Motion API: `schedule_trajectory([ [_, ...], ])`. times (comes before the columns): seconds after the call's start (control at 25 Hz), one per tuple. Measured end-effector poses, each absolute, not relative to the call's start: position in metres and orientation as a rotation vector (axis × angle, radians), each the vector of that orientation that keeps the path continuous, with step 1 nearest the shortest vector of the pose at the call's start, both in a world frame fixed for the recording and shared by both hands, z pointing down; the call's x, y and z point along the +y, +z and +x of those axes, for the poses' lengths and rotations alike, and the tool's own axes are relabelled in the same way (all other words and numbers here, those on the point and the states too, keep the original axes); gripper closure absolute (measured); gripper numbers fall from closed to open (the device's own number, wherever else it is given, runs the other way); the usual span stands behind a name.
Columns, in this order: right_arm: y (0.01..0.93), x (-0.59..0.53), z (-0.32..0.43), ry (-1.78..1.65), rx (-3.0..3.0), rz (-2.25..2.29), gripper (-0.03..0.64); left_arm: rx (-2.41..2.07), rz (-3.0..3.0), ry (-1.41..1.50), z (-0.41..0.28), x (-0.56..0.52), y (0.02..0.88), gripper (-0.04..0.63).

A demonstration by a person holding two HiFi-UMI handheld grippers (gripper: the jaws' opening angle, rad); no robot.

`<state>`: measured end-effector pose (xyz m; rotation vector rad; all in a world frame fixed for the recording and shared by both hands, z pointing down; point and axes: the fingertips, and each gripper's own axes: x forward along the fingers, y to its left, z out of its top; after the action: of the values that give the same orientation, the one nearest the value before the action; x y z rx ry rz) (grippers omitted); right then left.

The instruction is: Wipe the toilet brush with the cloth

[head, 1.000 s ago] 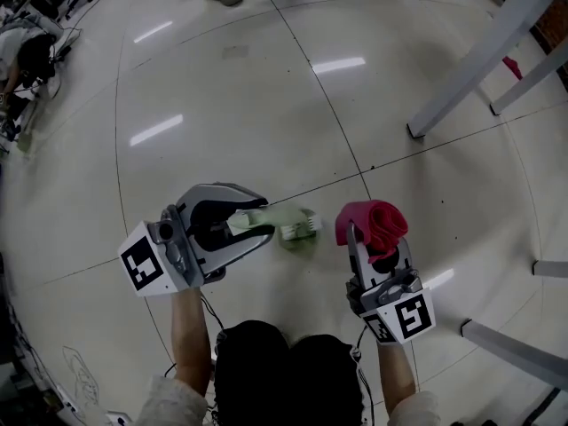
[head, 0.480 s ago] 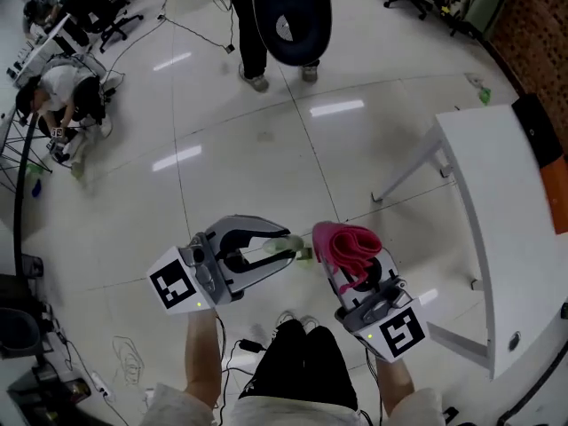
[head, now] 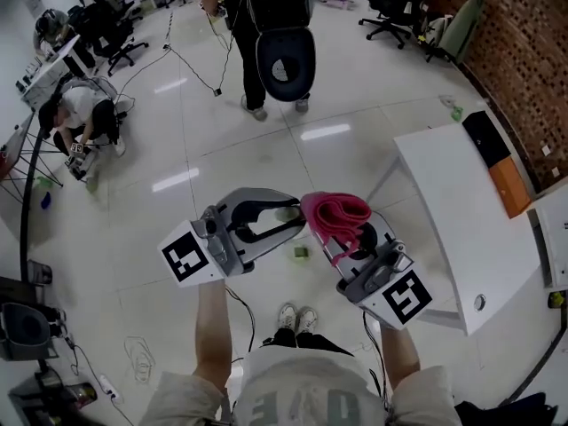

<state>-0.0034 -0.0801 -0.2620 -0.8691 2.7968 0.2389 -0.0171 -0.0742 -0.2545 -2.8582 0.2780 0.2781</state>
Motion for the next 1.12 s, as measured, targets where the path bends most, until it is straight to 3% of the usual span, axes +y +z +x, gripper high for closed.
schedule_trajectory([
  [0.24, -0.226, -0.067, 0.005, 0.168, 2.854, -0.949, 0.586, 0.306, -2.879, 0.363, -0.017, -0.055, -0.263, 0.488],
  [0.8, -0.108, -0.072, -0.008, -0.515, 2.630, -1.029, 0.586, 0.325, -2.828, 0.482, -0.029, -0.035, -0.307, 0.488],
  [1.12, -0.098, -0.071, -0.007, -0.496, 2.615, -1.166, 0.586, 0.441, -2.819, 0.540, -0.035, -0.051, -0.319, 0.488],
])
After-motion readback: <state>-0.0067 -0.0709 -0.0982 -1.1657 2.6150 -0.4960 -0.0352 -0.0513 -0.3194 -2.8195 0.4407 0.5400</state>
